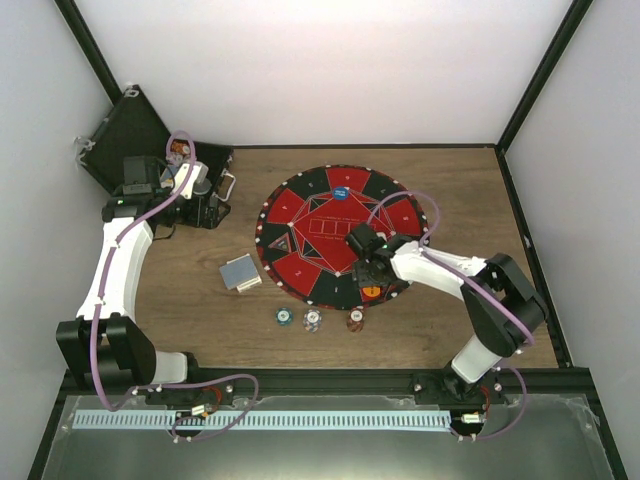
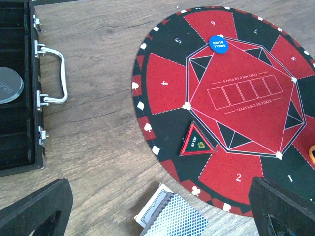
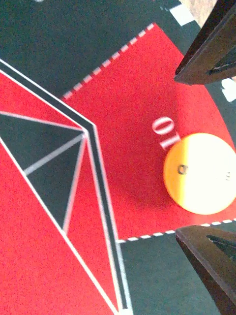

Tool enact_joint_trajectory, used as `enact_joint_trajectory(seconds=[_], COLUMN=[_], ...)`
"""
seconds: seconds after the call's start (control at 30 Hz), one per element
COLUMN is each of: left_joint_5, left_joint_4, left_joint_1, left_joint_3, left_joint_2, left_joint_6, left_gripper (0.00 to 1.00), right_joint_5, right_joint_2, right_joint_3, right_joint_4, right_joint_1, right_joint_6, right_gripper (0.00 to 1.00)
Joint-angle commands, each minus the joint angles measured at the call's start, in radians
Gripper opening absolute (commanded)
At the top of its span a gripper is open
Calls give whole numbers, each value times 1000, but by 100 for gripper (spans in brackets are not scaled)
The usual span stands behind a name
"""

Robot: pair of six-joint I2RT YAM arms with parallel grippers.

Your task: Distribute texas hold em gaming equipment

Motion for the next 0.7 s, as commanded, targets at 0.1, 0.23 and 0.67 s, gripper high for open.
enact_joint_trajectory(seconds=[0.1, 0.23, 0.67], left_joint_5=[-1, -5, -13], left_joint_4=[2, -3, -10], left_joint_1=[6, 6, 4], left_joint_3=[28, 29, 32], left_joint_2=[-4, -8, -17], left_joint_6=[7, 11, 11], left_gripper=[100, 100, 100], right_joint_5=[-61, -64, 35], right_joint_2=[-33, -25, 10], right_joint_3=[-74, -93, -60], right_joint_4=[13, 28, 26], right_joint_1=[40, 39, -13], right_joint_6=[27, 28, 5], right_gripper=[79, 75, 53])
